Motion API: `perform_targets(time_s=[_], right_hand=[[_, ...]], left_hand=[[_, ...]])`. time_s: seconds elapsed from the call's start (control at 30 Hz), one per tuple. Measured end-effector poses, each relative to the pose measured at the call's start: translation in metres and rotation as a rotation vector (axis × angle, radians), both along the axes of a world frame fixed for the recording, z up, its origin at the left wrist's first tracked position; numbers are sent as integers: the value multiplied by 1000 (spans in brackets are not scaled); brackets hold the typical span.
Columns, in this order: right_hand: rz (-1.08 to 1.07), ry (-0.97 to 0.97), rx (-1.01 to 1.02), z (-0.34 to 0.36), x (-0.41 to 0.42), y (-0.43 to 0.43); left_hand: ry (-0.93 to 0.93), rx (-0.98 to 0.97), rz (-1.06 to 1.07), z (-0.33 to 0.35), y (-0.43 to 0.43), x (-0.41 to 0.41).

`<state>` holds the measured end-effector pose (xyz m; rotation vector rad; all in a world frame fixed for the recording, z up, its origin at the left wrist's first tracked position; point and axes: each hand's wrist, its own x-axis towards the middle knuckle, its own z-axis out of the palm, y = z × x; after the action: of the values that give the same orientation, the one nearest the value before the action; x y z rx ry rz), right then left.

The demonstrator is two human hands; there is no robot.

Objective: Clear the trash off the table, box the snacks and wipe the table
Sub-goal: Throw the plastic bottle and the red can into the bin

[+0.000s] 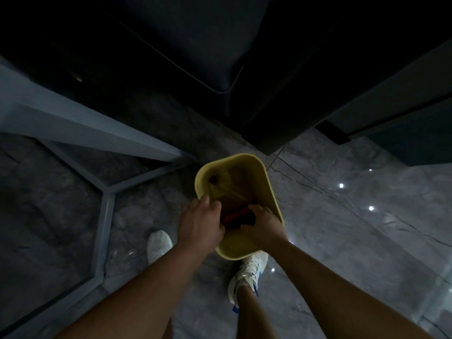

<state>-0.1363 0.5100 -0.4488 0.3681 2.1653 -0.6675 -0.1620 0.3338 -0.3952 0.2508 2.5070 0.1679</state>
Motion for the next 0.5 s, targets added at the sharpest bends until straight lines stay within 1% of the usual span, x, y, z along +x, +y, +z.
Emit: perform_targets(time_s=[0.27,0.5], right_hand=[[168,67,28,104,-9,-4],[301,154,53,221,-11,-15]], left_hand=[[-6,-52,-17,94,-13,4],[35,-41,29,208,-23,22]])
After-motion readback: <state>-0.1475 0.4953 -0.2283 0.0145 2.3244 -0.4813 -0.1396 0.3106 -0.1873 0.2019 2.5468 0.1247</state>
